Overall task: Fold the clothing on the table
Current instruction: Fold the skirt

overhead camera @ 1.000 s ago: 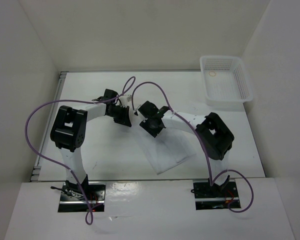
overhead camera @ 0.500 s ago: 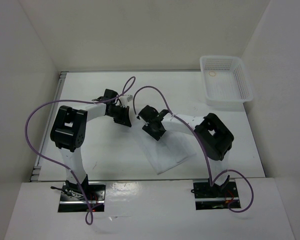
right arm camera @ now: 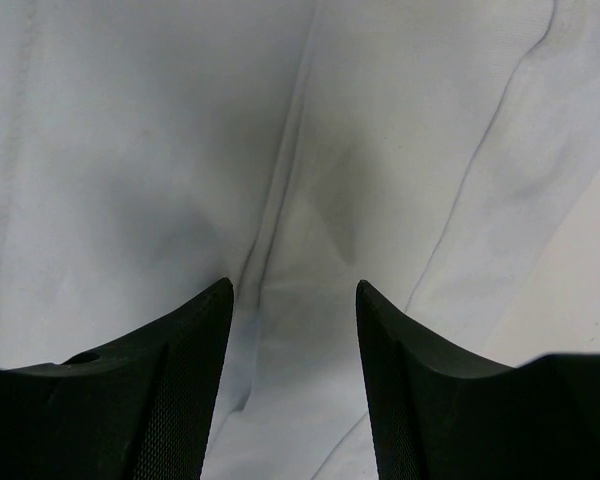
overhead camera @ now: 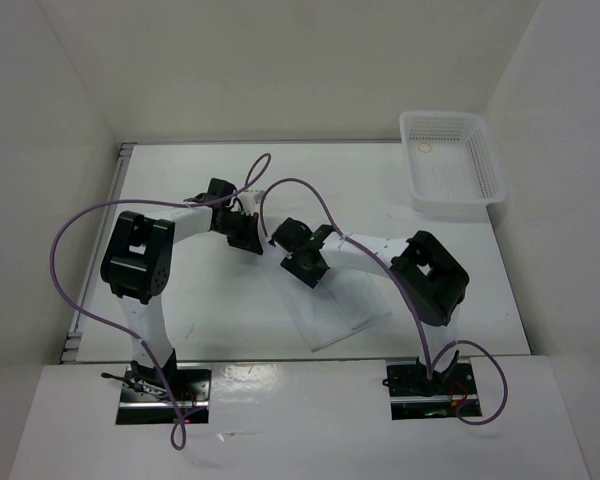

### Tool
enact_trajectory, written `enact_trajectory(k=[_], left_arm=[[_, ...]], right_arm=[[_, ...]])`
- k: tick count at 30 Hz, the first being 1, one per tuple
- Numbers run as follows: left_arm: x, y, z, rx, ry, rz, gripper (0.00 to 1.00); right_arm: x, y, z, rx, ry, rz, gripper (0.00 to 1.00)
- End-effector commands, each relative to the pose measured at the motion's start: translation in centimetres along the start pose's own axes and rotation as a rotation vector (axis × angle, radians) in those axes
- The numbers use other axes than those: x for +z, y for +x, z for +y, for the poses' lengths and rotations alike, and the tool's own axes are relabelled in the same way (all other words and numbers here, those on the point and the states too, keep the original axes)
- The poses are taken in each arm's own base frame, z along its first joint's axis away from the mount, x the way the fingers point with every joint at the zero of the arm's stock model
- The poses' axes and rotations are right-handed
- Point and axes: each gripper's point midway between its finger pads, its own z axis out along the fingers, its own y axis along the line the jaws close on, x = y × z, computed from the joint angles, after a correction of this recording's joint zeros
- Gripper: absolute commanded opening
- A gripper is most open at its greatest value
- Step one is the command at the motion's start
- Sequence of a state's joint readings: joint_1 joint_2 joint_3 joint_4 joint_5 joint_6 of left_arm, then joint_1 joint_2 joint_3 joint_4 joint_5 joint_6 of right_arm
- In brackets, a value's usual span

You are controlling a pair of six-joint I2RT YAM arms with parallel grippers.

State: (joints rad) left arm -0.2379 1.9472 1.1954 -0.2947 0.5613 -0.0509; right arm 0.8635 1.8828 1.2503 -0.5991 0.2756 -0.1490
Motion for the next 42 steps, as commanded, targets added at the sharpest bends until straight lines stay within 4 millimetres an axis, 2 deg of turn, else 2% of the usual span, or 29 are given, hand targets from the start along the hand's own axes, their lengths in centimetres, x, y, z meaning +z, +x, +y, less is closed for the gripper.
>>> enact_trajectory(k=[1, 5, 13, 28, 34, 42], left_arm=[[0.3, 1.5, 0.9, 0.005, -0.016, 0.051, 0.01], [0.3, 1.5, 0.9, 0.005, -0.016, 0.051, 0.01], [0.3, 1.5, 0.9, 0.005, -0.016, 0.051, 0.01], [0.6, 1.8, 0.9, 0.000, -0.007, 0.058, 0.01], [0.5, 2.0, 0.8, -0.005, -0.007, 0.065, 0.01], [0.7, 2.2, 1.0, -0.001, -0.006, 0.073, 0.01]], right_arm=[[-2.1, -0.6, 0.7, 0.009, -0.017, -0.042, 0.58], [-2.7, -0.6, 1.0, 0.003, -0.028, -0.056, 0.58], [-0.7, 1.7, 1.3, -0.020, -0.006, 0.029, 0.58], [0.0, 2.6, 1.0, -0.029, 0.022, 0.057, 0.58], [0.0, 2.7, 0.7, -0.029, 0.041, 0.059, 0.48], [0.3, 2.6, 0.8, -0.029, 0.041, 0.059, 0.25]])
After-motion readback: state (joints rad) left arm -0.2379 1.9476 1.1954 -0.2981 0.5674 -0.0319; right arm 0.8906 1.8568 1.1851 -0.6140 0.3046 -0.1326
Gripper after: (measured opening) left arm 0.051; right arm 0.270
